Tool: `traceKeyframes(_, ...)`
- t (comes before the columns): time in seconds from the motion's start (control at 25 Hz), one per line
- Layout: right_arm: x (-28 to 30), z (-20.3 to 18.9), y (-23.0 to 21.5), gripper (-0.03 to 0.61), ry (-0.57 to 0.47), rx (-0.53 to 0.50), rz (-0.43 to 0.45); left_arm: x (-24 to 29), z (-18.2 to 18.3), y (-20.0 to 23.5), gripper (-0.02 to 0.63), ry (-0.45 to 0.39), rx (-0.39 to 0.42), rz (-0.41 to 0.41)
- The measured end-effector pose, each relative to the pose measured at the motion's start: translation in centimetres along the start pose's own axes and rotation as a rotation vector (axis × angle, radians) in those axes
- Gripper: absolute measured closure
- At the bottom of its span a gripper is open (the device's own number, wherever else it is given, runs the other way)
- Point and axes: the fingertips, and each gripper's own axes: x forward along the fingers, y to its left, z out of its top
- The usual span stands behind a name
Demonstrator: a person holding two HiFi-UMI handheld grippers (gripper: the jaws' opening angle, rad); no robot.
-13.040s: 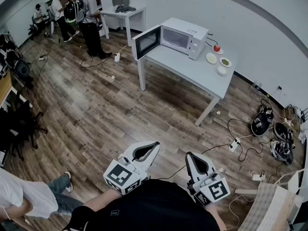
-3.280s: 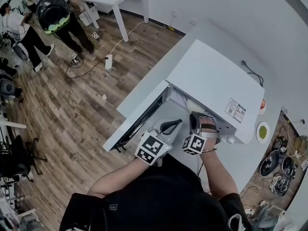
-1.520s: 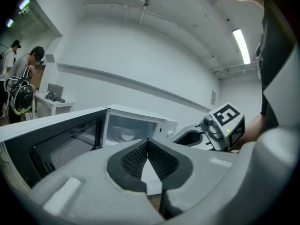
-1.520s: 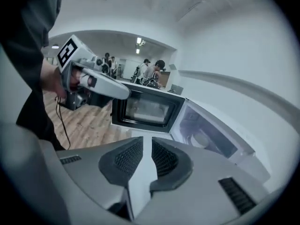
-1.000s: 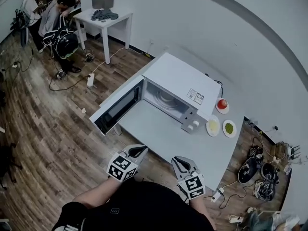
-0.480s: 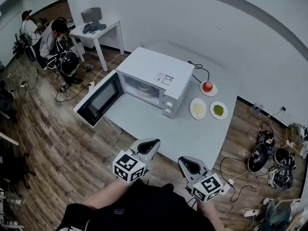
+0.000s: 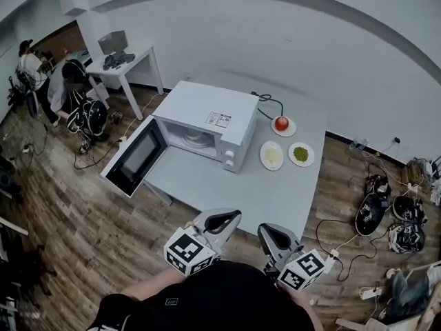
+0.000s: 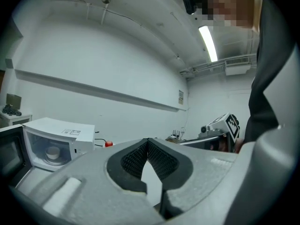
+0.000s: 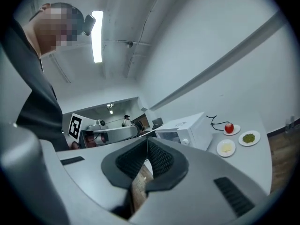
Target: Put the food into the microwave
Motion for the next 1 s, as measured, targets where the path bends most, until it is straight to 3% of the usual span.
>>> traceKeyframes(0.36, 1.0, 1.4, -0.4, 0.565, -0.041, -0.026, -0.054, -0.5, -0.4, 2.5, 0.606, -0.006, -0.037, -0.011)
traceKeyframes(1.0, 3.7, 1.6, -0.1, 0.566, -0.003, -0.100, -0.016, -0.8, 0.3, 4.9, 0.606, -0.037, -0.017, 0.015)
